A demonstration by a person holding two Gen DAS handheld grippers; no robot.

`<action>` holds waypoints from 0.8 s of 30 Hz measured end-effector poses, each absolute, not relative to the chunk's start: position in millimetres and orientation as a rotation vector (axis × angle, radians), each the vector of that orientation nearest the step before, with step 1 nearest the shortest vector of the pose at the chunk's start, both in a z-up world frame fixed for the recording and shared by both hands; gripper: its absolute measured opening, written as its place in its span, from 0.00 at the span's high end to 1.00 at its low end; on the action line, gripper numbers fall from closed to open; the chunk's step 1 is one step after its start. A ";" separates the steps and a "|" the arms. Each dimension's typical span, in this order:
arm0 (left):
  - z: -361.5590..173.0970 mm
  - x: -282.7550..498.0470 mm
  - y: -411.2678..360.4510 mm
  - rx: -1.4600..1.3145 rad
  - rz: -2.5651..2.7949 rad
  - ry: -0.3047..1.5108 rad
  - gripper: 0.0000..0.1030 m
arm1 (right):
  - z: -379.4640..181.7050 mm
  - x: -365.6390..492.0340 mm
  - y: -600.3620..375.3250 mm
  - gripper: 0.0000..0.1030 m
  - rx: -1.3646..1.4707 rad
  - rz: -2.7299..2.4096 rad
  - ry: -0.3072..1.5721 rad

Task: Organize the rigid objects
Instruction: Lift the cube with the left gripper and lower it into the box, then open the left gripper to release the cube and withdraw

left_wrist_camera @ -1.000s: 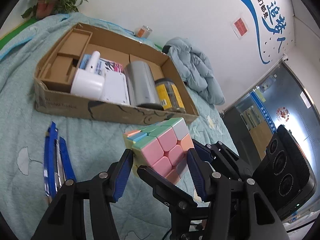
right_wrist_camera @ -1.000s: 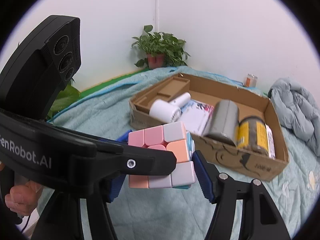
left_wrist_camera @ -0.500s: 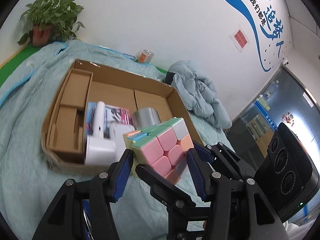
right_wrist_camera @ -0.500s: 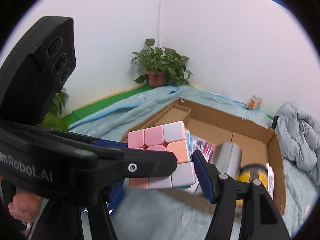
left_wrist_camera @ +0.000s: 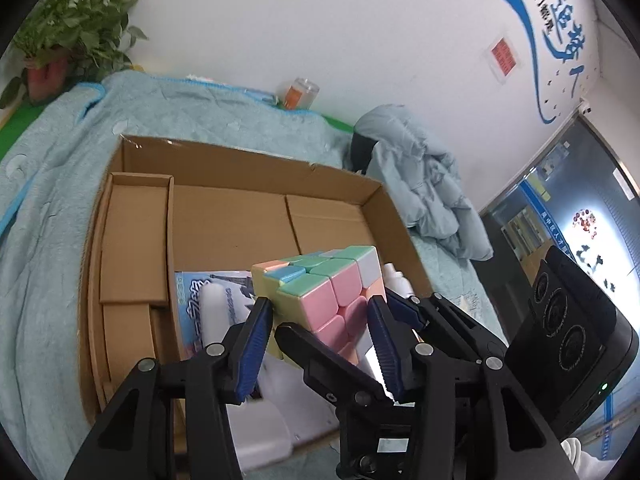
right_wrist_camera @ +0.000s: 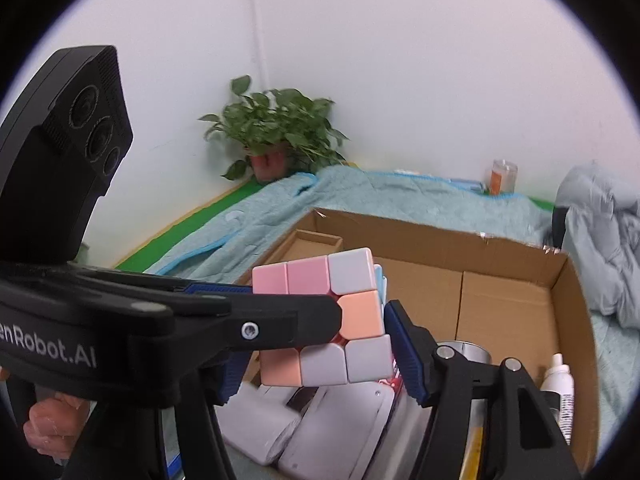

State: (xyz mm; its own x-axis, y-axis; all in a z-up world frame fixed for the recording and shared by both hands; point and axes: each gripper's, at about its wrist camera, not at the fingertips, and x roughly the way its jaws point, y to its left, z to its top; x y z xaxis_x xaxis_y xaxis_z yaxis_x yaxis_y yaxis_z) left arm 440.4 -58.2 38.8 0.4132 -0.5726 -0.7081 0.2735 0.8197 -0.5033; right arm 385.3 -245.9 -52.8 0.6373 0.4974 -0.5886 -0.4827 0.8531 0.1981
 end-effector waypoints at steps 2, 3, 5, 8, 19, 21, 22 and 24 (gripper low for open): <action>24.1 465.1 -62.0 -0.320 -0.539 1.061 0.55 | -65.3 404.9 -246.8 0.40 0.077 0.547 0.742; 16.7 474.0 -64.4 -0.320 -0.534 1.082 0.55 | -72.1 414.4 -247.9 0.40 0.105 0.539 0.777; 0.2 491.1 -70.7 -0.307 -0.535 1.131 0.55 | -85.4 428.7 -249.7 0.40 0.143 0.522 0.845; -24.5 506.9 -80.8 -0.291 -0.528 1.211 0.56 | -103.7 438.7 -251.7 0.40 0.171 0.498 0.949; -53.7 529.5 -84.2 -0.379 -0.546 1.295 0.56 | -95.4 426.6 -256.3 0.39 0.111 0.496 0.994; -53.7 528.7 -85.5 -0.387 -0.556 1.301 0.56 | -93.4 420.1 -258.7 0.39 0.103 0.498 0.987; -53.2 528.3 -86.2 -0.381 -0.559 1.298 0.56 | -91.8 417.6 -260.8 0.39 0.108 0.500 0.982; -47.9 522.9 -89.8 -0.345 -0.564 1.283 0.58 | -84.8 407.3 -266.7 0.39 0.121 0.516 0.959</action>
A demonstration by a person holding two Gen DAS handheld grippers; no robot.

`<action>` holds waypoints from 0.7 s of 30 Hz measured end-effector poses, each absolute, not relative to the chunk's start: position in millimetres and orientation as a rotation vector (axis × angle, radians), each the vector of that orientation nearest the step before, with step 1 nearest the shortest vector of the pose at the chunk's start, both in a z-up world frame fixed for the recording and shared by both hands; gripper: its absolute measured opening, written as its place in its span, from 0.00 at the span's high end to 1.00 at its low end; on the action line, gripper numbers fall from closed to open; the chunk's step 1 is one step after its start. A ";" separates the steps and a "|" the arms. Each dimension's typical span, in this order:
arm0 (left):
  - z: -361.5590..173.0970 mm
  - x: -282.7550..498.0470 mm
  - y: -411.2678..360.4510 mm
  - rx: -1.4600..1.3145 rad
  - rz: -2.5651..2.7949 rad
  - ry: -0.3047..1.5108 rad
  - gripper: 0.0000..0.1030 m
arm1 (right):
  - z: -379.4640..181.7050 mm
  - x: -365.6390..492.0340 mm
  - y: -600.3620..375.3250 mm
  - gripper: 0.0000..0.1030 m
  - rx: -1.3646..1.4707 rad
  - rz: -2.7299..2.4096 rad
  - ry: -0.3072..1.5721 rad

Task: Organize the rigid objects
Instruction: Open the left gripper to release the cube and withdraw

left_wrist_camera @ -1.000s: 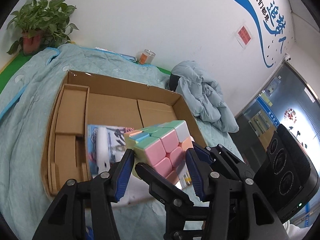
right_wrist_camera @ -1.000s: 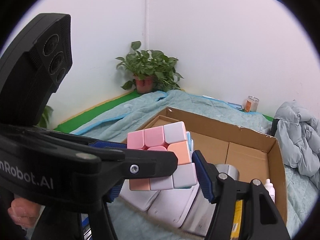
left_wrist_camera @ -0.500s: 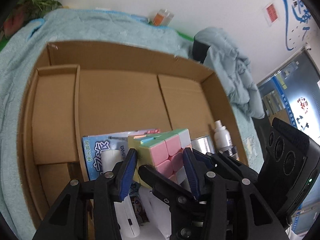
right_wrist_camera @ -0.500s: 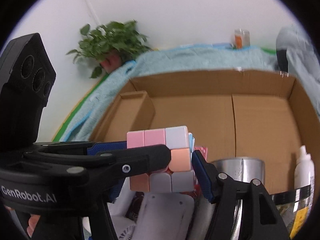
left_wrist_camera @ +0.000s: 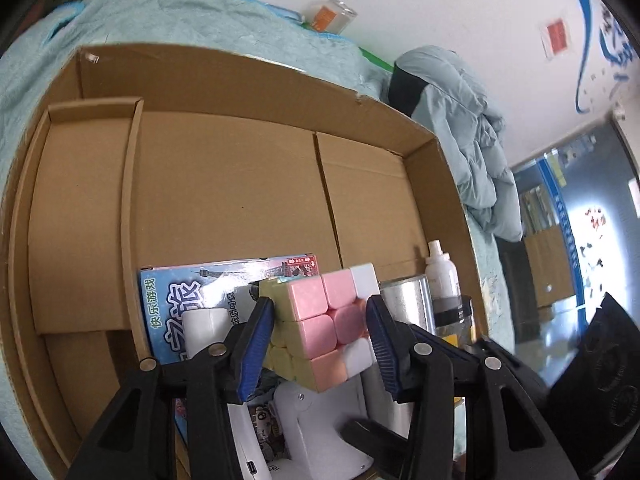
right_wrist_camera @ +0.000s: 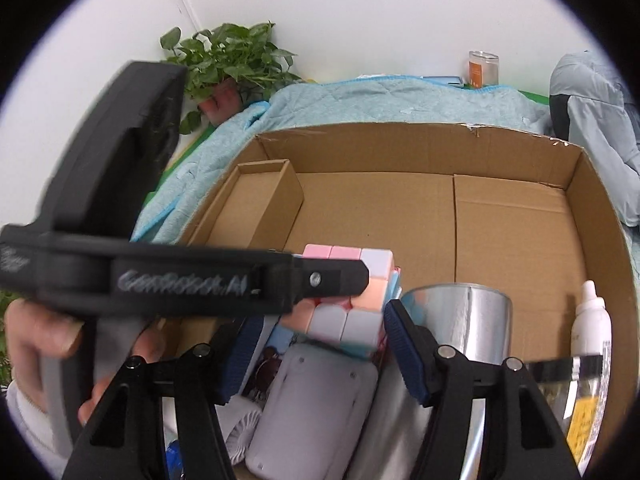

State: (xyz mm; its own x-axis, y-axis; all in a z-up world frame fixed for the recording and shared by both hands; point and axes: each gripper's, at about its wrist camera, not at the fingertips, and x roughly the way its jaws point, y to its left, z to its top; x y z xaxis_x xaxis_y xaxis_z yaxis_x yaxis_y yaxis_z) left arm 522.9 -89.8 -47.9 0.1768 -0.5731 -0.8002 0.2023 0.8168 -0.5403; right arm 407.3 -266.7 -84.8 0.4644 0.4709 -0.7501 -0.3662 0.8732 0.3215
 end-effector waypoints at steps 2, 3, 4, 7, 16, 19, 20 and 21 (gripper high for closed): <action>-31.7 509.4 -90.2 -0.286 -0.543 1.210 0.58 | -74.7 391.5 -270.6 0.35 0.081 0.508 0.915; -19.7 499.3 -88.6 -0.263 -0.531 1.155 0.55 | -67.9 377.6 -273.6 0.25 0.044 0.496 0.877; -3.7 484.8 -86.1 -0.237 -0.518 1.081 0.45 | -63.0 365.9 -277.5 0.15 0.025 0.479 0.841; 42.8 428.8 -71.0 -0.200 -0.413 0.843 0.01 | -52.6 331.8 -292.1 0.00 -0.005 0.389 0.757; 82.6 283.6 -56.3 -0.113 -0.205 0.644 0.00 | -39.3 262.8 -295.8 0.00 -0.035 0.273 0.686; 73.3 252.5 -54.8 -0.064 -0.161 0.688 0.00 | -38.3 238.9 -292.5 0.00 -0.054 0.298 0.681; 67.7 242.3 -53.9 -0.052 -0.152 0.711 0.00 | -38.5 232.4 -291.6 0.00 -0.056 0.307 0.683; 63.4 234.0 -53.5 -0.047 -0.148 0.732 0.01 | -39.2 226.1 -290.8 0.00 -0.062 0.313 0.684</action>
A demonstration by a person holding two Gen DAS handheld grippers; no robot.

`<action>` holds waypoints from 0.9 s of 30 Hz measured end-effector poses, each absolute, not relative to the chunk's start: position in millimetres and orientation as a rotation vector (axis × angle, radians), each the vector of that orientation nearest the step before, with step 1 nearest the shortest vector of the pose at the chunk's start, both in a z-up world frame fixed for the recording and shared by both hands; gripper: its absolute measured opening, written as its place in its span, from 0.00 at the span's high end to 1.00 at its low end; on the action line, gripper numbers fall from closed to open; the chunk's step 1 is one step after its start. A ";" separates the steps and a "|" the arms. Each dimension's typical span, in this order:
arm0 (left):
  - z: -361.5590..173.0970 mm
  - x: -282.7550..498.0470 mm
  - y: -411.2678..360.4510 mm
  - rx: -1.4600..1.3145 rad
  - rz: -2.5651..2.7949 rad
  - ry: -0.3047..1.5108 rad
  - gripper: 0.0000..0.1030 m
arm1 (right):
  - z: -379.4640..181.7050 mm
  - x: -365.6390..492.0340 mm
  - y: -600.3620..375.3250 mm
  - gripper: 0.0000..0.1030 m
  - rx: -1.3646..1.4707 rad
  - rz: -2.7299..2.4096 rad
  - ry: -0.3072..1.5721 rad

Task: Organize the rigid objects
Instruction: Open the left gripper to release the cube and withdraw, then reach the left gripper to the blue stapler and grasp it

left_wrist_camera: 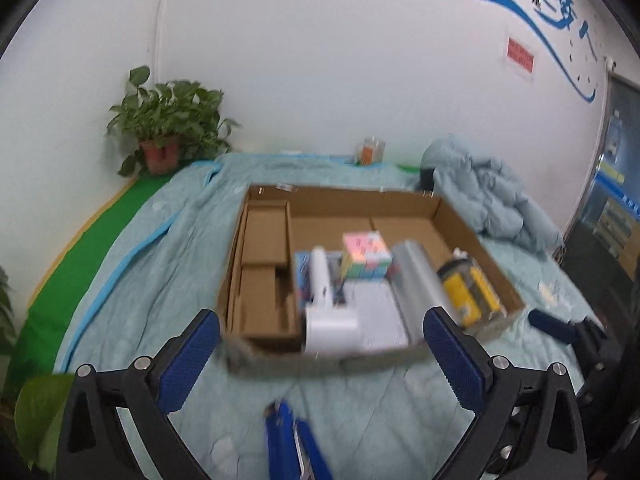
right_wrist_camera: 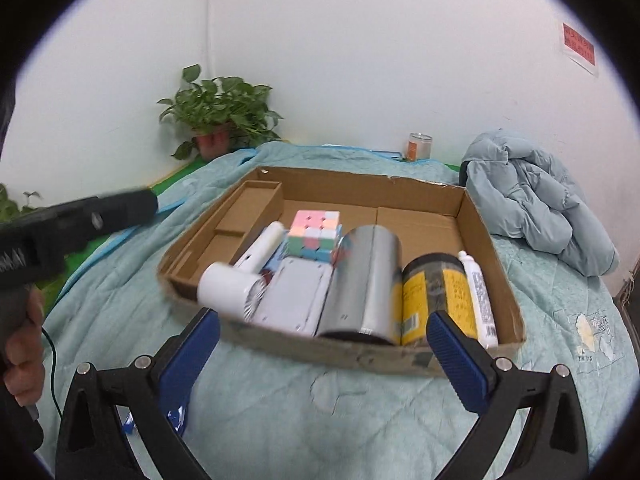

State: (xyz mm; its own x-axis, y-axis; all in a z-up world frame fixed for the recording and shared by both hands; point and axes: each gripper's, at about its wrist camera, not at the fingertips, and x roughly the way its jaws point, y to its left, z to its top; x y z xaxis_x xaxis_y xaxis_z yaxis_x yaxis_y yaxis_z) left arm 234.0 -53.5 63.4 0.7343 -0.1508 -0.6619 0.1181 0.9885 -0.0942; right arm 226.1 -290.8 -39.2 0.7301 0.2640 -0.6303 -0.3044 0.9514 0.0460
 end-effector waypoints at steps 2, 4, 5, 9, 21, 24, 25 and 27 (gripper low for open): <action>52.1 211.9 -44.9 -0.064 -0.160 0.778 0.01 | -42.4 211.3 -289.6 0.00 -0.074 0.319 0.690; 38.6 197.6 -35.8 -0.097 -0.158 0.809 0.01 | -46.8 203.3 -288.6 0.00 -0.078 0.328 0.710; 31.5 191.7 -31.0 -0.105 -0.150 0.824 0.01 | -48.5 199.2 -288.6 0.00 -0.079 0.335 0.719; -3.6 184.8 -21.5 -0.113 -0.176 0.903 0.01 | -52.4 180.0 -291.3 0.00 -0.077 0.356 0.732; -114.9 198.3 -28.5 -0.171 -0.198 1.173 0.34 | -89.2 153.9 -312.9 0.00 0.029 0.472 0.875; -116.5 198.7 -32.0 -0.189 -0.210 1.191 0.47 | -98.0 148.6 -315.0 0.00 0.048 0.520 0.897; -117.3 198.7 -34.1 -0.213 -0.225 1.201 0.50 | -101.9 146.5 -316.0 0.00 0.055 0.544 0.905; -118.4 198.6 -42.9 -0.255 -0.260 1.223 0.51 | -108.6 142.3 -317.1 0.00 0.071 0.582 0.923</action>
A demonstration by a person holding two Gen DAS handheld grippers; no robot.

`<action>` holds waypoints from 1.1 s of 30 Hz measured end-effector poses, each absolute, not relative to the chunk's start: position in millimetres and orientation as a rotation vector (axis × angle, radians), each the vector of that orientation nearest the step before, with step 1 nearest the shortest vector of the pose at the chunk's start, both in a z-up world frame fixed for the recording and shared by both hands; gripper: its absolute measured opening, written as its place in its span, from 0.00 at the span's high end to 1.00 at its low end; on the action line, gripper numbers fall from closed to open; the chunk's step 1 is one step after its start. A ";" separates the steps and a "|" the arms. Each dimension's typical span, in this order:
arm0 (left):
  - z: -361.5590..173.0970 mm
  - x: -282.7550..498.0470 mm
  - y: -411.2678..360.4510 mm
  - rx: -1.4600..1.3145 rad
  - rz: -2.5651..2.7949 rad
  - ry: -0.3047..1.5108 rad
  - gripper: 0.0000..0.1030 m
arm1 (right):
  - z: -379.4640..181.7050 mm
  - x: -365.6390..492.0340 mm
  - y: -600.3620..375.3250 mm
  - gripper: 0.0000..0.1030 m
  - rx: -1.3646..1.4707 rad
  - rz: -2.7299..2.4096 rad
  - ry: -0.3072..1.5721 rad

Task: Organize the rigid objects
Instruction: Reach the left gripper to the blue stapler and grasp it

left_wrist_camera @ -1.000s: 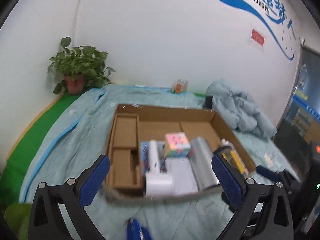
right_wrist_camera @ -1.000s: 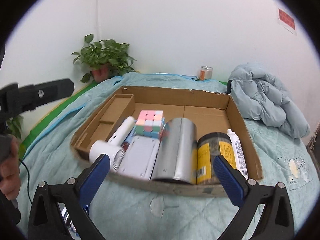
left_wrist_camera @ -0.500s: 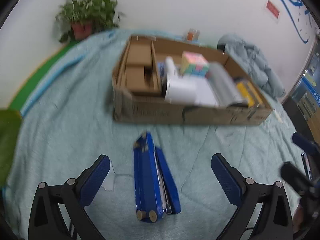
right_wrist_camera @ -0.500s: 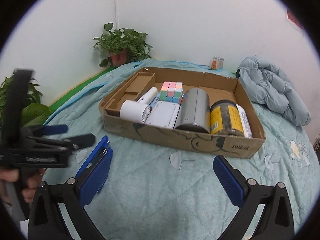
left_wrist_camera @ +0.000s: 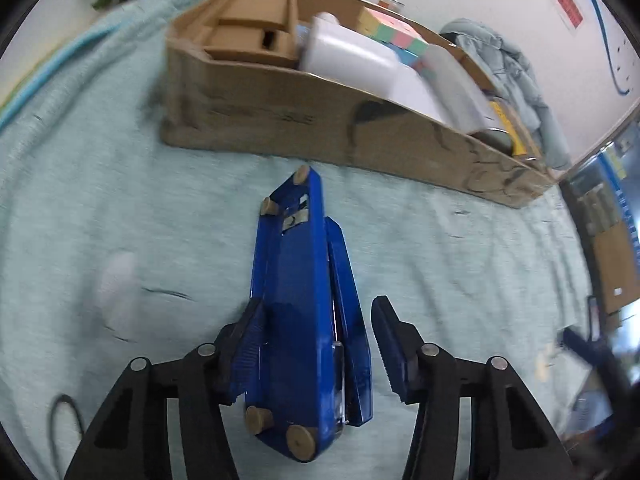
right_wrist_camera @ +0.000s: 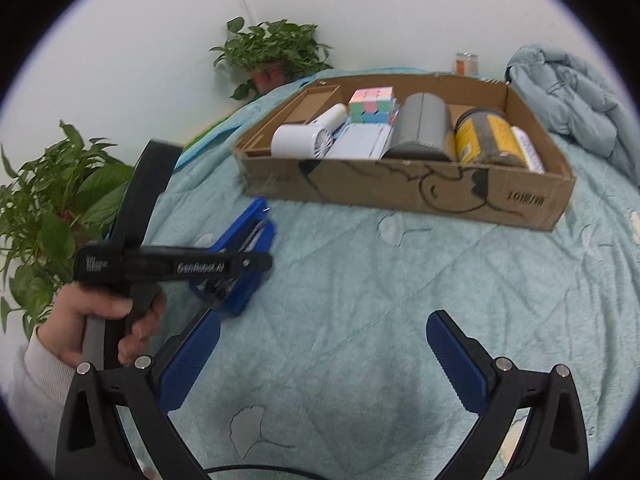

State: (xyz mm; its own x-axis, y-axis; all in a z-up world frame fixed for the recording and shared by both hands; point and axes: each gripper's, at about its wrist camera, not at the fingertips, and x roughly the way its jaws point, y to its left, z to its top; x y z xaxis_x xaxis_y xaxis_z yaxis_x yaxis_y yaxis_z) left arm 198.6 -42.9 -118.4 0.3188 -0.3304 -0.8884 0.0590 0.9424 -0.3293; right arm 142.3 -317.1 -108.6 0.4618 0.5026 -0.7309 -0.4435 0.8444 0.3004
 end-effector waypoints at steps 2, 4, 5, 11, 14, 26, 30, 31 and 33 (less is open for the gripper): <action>-115.7 197.8 -61.4 -0.259 -0.284 1.249 0.51 | -114.9 139.4 -320.1 0.00 0.086 0.614 0.938; -115.0 194.3 -81.7 -0.267 -0.312 1.264 0.51 | -121.7 137.2 -327.3 0.00 0.116 0.633 0.951; -114.2 192.1 -93.2 -0.284 -0.334 1.278 0.51 | -124.4 137.3 -331.5 0.00 0.136 0.638 0.959; -114.4 178.2 -157.4 -0.453 -0.556 1.386 0.50 | -144.1 137.3 -374.3 0.00 0.300 0.565 0.998; -108.3 171.6 -172.3 -0.485 -0.640 1.386 0.47 | -149.5 132.5 -384.5 0.00 0.344 0.552 1.012; -101.1 171.1 -113.6 -0.505 -0.507 1.321 0.47 | -158.8 123.2 -353.2 0.47 0.108 0.425 1.036; -98.8 166.5 -105.0 -0.497 -0.497 1.310 0.47 | -153.3 128.0 -346.9 0.55 -0.030 0.408 0.996; -97.3 165.8 -103.8 -0.495 -0.500 1.306 0.47 | -151.7 129.2 -345.6 0.55 -0.072 0.402 0.988; -97.1 167.4 -108.0 -0.491 -0.501 1.298 0.47 | -150.0 130.3 -342.5 0.55 -0.180 0.360 0.955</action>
